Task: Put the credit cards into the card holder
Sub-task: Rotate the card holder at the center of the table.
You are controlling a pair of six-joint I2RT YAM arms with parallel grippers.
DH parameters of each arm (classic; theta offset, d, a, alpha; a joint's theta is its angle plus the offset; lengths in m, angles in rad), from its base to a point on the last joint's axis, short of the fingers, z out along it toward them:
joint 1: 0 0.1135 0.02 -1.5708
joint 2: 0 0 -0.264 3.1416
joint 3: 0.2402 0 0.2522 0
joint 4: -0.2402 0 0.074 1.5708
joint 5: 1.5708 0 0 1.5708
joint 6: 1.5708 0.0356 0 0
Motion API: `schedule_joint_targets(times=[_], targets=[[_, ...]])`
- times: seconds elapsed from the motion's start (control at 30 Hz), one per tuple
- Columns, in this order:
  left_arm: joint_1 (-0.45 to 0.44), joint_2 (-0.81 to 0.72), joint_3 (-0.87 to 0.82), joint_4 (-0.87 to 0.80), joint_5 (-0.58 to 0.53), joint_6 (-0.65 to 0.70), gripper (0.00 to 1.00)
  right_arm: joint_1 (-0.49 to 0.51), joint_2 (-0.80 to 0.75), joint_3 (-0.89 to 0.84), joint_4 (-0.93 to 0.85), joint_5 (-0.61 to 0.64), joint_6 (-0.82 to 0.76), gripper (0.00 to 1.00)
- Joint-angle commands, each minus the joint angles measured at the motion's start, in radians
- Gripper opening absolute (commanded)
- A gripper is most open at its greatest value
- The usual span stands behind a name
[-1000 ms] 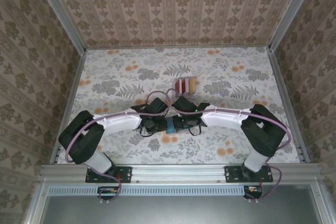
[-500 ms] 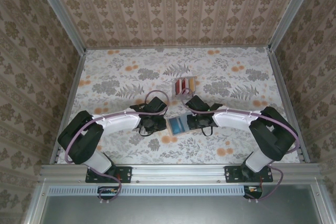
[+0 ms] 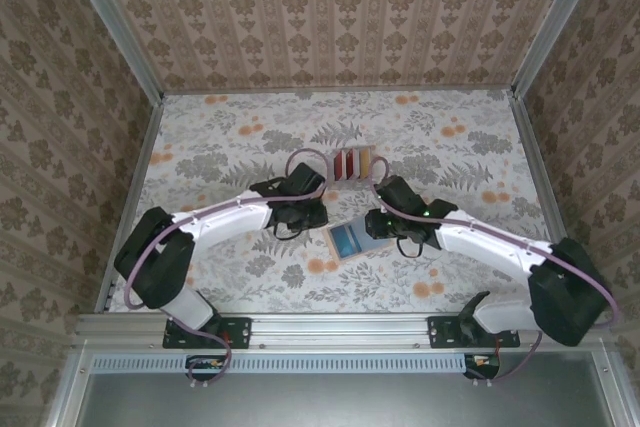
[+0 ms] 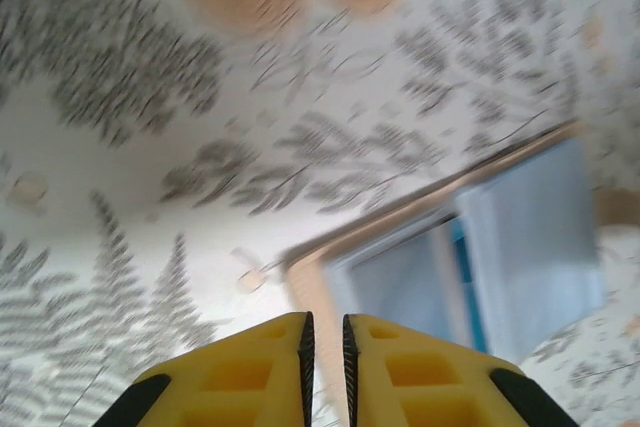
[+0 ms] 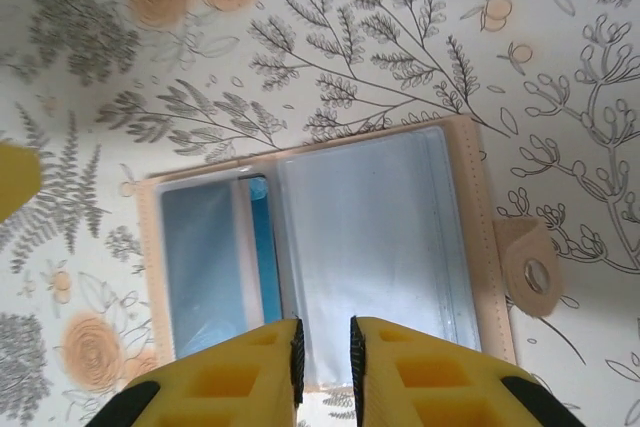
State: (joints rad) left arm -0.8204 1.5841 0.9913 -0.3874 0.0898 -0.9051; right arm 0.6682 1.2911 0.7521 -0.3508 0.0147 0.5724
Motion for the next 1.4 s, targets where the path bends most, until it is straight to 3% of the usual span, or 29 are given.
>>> schedule_joint_targets(times=[0.0, 0.27, 0.43, 0.8, 1.0, 1.37], targets=[[0.012, 0.077, 0.079, -0.020, 0.024, 0.075, 0.19, -0.001, -0.055, -0.065, -0.074, -0.018, 0.019, 0.24], [0.014, 0.233, 0.165, 0.015, 0.079, 0.110, 0.20, 0.001, -0.173, -0.298, 0.028, -0.090, 0.164, 0.24], [0.007, 0.286, 0.145, 0.039, 0.112, 0.096, 0.19, -0.001, -0.147, -0.351, 0.061, -0.015, 0.176, 0.24], [-0.045, 0.112, -0.114, 0.076, 0.071, -0.012, 0.19, -0.028, 0.142, -0.146, 0.118, 0.059, 0.091, 0.23], [-0.092, -0.014, -0.276, 0.107, 0.034, -0.110, 0.19, -0.027, 0.278, -0.016, 0.163, 0.005, 0.063, 0.23], [-0.176, 0.048, -0.274, 0.191, 0.027, -0.169, 0.18, 0.053, 0.417, 0.185, 0.135, -0.076, 0.024, 0.23]])
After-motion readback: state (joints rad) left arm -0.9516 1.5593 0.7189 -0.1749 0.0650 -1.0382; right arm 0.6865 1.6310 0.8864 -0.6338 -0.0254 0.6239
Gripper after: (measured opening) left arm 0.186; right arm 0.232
